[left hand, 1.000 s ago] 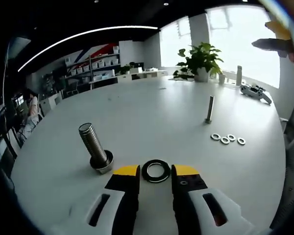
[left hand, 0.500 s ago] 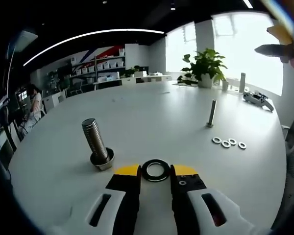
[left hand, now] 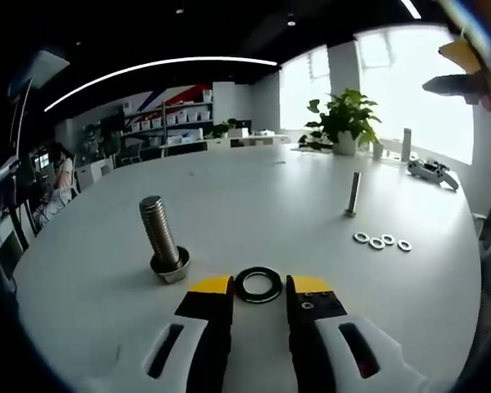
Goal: Place the washer onto the threaded stud by aligning its center hole with the stud, sliding it down to the base, and recovering from edge contact or off-axis alignment until the washer reaches the visible bottom stop.
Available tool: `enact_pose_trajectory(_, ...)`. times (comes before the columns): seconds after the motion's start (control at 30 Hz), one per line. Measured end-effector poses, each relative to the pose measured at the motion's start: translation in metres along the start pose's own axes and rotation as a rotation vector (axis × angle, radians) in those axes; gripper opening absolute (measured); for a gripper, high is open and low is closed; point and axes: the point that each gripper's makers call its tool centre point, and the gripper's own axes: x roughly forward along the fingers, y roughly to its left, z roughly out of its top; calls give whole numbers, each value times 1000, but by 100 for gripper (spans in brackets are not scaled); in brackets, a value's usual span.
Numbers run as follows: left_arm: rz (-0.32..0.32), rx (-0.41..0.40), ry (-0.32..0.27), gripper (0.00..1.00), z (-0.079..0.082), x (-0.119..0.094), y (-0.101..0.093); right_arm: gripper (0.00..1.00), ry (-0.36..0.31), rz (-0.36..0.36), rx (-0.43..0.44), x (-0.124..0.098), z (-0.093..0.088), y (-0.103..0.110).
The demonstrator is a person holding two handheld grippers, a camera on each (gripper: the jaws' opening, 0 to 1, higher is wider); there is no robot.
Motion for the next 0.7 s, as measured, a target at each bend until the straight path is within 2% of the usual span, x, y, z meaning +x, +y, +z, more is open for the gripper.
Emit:
enact_pose_trajectory(0.3,1,-7,-7,22,1,-2,0,69,1,1,0,0,0,0)
enact_pose_trajectory(0.7,3,-11,26,22,1,-1,1,69,0,3,2,1,0,0)
